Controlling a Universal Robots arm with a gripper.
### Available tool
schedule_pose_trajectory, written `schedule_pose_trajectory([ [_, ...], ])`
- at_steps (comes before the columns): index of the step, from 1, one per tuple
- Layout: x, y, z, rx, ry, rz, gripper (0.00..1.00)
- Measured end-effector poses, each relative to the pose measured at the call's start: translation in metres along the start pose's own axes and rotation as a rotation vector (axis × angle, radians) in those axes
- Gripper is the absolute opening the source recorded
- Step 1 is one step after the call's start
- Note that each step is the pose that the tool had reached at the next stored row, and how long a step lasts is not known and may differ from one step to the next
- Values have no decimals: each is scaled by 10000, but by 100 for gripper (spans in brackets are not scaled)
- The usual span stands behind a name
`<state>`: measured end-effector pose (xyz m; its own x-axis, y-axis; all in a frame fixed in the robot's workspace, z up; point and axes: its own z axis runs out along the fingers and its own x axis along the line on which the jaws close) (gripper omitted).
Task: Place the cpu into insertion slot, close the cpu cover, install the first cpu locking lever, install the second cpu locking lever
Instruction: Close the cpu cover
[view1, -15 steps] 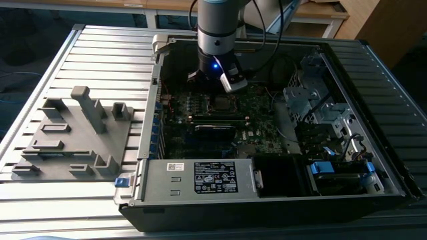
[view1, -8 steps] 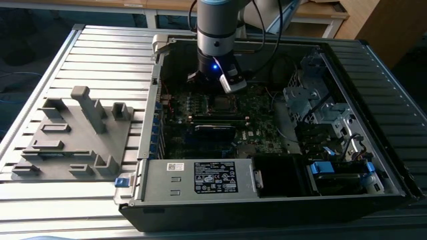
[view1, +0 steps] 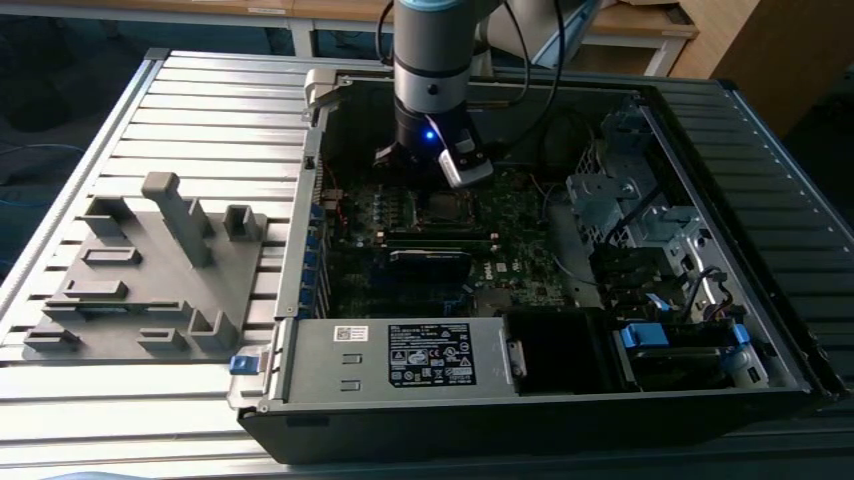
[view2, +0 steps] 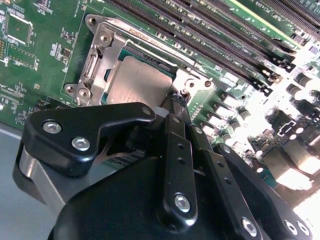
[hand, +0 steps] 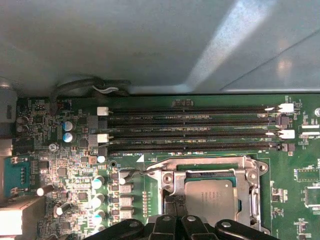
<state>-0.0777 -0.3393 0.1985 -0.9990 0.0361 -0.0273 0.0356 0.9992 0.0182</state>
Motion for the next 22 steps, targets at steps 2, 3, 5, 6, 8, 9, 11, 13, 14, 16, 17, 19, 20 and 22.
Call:
schedule_pose_trajectory([
  [2,1,-1,4,2,-1,0,11],
  [3,0,0,6,-1,-4,0,11],
  [5,0,1,8,-7,-7,1,11],
  [6,0,1,8,-7,-8,0,11],
  [8,0,1,8,-7,-8,0,11],
  [9,0,1,4,-9,-9,1,11],
  [11,-3,4,-11,-27,-21,0,11],
  [13,-3,3,-45,-11,-11,0,11],
  [14,-3,3,-61,-10,-10,0,11],
  [16,-3,3,-90,-10,-10,0,11],
  [17,-4,3,-107,-9,-9,0,11],
  [19,-5,4,-147,-7,-8,0,11],
  [20,-5,4,-168,-8,-9,0,11],
  [22,-6,5,-193,-7,-8,0,11],
])
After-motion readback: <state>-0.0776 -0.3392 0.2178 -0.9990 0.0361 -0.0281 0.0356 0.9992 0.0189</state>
